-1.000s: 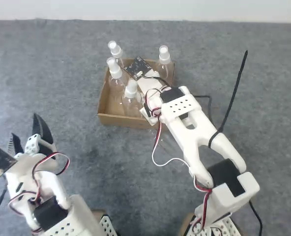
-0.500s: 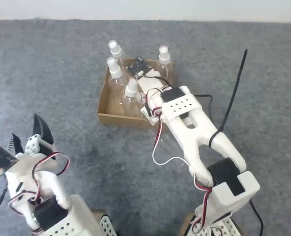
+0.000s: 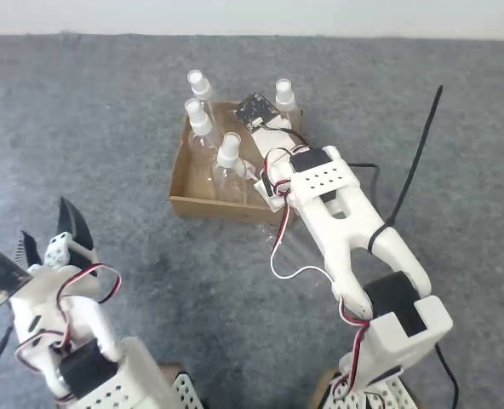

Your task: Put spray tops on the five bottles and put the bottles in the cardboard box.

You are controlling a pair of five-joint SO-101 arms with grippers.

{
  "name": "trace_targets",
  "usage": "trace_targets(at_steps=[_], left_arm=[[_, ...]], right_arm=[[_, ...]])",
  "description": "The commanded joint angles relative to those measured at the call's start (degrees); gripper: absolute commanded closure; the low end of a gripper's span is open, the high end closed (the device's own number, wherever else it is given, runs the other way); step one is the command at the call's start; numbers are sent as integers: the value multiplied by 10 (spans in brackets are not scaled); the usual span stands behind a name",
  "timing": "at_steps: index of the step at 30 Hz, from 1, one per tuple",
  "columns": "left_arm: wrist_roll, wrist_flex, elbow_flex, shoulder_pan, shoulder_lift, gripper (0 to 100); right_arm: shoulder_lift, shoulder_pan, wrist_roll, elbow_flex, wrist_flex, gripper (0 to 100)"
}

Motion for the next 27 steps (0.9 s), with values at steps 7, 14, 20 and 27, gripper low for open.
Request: trace_targets(at_steps=[7, 14, 20, 27], left_arm=[[-4, -22, -4, 0, -10, 754], [-4, -22, -4, 0, -10, 754], [-4, -22, -4, 0, -10, 754], [-4, -25, 0, 1, -10, 754]], right_arm=[[-1, -13, 2, -11, -8, 924], [-1, -14, 2, -4, -7, 925], [14, -13, 2, 6, -7, 926], [19, 3, 6, 3, -9, 995]])
